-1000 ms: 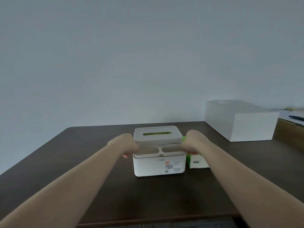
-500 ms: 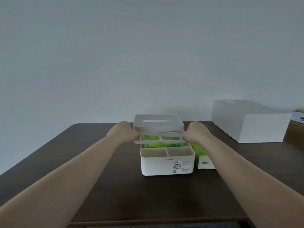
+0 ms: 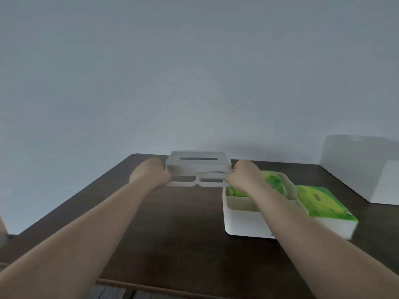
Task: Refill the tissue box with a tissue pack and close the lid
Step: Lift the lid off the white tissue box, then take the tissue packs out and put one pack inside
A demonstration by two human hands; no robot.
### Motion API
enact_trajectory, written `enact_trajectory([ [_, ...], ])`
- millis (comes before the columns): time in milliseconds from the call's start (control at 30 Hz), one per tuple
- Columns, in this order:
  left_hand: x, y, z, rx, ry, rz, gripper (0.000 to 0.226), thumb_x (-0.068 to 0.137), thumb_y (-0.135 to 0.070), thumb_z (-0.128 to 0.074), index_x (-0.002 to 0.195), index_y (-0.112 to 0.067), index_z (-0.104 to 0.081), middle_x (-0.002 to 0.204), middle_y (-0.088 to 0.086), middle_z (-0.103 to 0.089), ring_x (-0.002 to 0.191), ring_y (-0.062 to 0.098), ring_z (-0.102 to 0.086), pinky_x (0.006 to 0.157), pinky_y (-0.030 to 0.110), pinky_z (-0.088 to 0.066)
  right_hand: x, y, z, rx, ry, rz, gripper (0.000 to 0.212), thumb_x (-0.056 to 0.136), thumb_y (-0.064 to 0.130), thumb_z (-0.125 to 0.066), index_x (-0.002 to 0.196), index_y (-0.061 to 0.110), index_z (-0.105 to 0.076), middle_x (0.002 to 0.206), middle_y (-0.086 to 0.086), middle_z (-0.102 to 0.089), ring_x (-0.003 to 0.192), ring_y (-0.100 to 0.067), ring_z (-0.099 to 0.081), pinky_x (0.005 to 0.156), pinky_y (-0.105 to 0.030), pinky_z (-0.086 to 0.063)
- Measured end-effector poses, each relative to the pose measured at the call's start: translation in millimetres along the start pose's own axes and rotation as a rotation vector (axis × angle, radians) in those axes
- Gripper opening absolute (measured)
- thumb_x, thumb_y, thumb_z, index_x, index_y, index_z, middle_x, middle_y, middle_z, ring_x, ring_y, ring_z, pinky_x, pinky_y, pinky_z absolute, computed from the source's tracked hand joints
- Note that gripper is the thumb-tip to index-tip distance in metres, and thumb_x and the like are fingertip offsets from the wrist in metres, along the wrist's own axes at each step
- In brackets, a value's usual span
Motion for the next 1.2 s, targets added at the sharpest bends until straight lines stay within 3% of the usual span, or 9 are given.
enact_trajectory([
  [167,4,49,-4,0.071,0.01,0.07,0.038,0.089,-0.044,-0.045,0.065,-0.016,-0.052,0.071,0.003,-0.065,0.071,0.026,-0.062,0.062,0.029,-0.043,-3,39,-40,-0.093,0.046,0.062,0.008,0.08,0.004,-0.052,0.074,0.008,-0.057,0.07,-0.005,-0.053,0.068,-0.026,-0.051,0.059,-0.027,-0.038],
  [367,7,89,-20,0.133,0.05,0.123,0.03,0.089,-0.034,-0.05,0.071,-0.012,-0.055,0.069,0.002,-0.061,0.067,0.024,-0.058,0.059,0.029,-0.043,-1,59,-81,-0.184,0.153,0.052,0.025,0.083,0.004,-0.053,0.106,0.004,-0.063,0.098,-0.012,-0.066,0.09,-0.029,-0.063,0.067,-0.029,-0.044],
  [467,10,104,-32,0.135,0.09,0.143,0.023,0.086,-0.028,-0.054,0.068,-0.013,-0.053,0.069,0.003,-0.061,0.065,0.023,-0.056,0.057,0.028,-0.042,2,58,-98,-0.23,0.218,0.03,0.025,0.083,0.004,-0.053,0.106,0.006,-0.062,0.099,-0.01,-0.065,0.097,-0.028,-0.065,0.069,-0.029,-0.046],
  [600,10,112,-52,0.121,0.146,0.153,0.021,0.083,-0.023,-0.052,0.064,-0.013,-0.05,0.068,0.004,-0.063,0.064,0.024,-0.056,0.056,0.028,-0.041,5,52,-118,-0.296,0.3,0.003,0.012,0.081,0.004,-0.054,0.09,0.01,-0.057,0.068,-0.004,-0.049,0.08,-0.026,-0.058,0.066,-0.029,-0.045],
  [733,11,110,-61,0.098,0.151,0.138,0.022,0.086,-0.025,-0.05,0.067,-0.014,-0.05,0.071,0.004,-0.063,0.07,0.024,-0.058,0.058,0.029,-0.042,6,45,-125,-0.324,0.299,-0.01,0.008,0.08,0.002,-0.054,0.078,0.009,-0.053,0.068,-0.004,-0.048,0.077,-0.025,-0.055,0.065,-0.029,-0.044],
  [900,9,109,-72,0.097,0.19,0.143,0.019,0.087,-0.025,-0.048,0.072,-0.015,-0.053,0.075,0.003,-0.066,0.083,0.026,-0.066,0.06,0.029,-0.043,5,37,-131,-0.321,0.324,-0.04,0.043,0.082,0.0,-0.052,0.124,0.001,-0.053,0.092,-0.01,-0.067,0.076,-0.027,-0.058,0.058,-0.031,-0.046],
  [967,6,104,-68,0.133,0.165,0.141,0.02,0.089,-0.029,-0.045,0.081,-0.015,-0.057,0.082,0.002,-0.066,0.084,0.025,-0.065,0.062,0.029,-0.042,4,39,-129,-0.302,0.339,-0.029,0.032,0.083,0.0,-0.051,0.115,0.003,-0.057,0.103,-0.012,-0.07,0.076,-0.027,-0.06,0.056,-0.03,-0.047],
  [1033,2,92,-56,0.208,0.087,0.115,0.02,0.091,-0.032,-0.043,0.093,-0.016,-0.056,0.09,0.0,-0.064,0.082,0.023,-0.059,0.062,0.03,-0.04,3,41,-122,-0.312,0.336,-0.006,0.009,0.082,0.0,-0.05,0.086,0.005,-0.057,0.09,-0.011,-0.069,0.071,-0.027,-0.06,0.057,-0.029,-0.048],
  [1200,-6,44,-41,0.197,0.02,0.015,0.022,0.091,-0.027,-0.043,0.108,-0.017,-0.053,0.098,-0.002,-0.061,0.087,0.022,-0.056,0.066,0.03,-0.04,1,51,-88,-0.177,0.22,0.101,0.026,0.081,0.004,-0.047,0.056,0.012,-0.041,0.052,-0.004,-0.048,0.048,-0.02,-0.047,0.042,-0.024,-0.031],
])
Point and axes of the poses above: each hand's wrist, its own x-axis towards the middle knuckle, its own z-axis out of the back of the hand, y = z × x, the point moved 10 cm from there along x, towards the middle knuckle
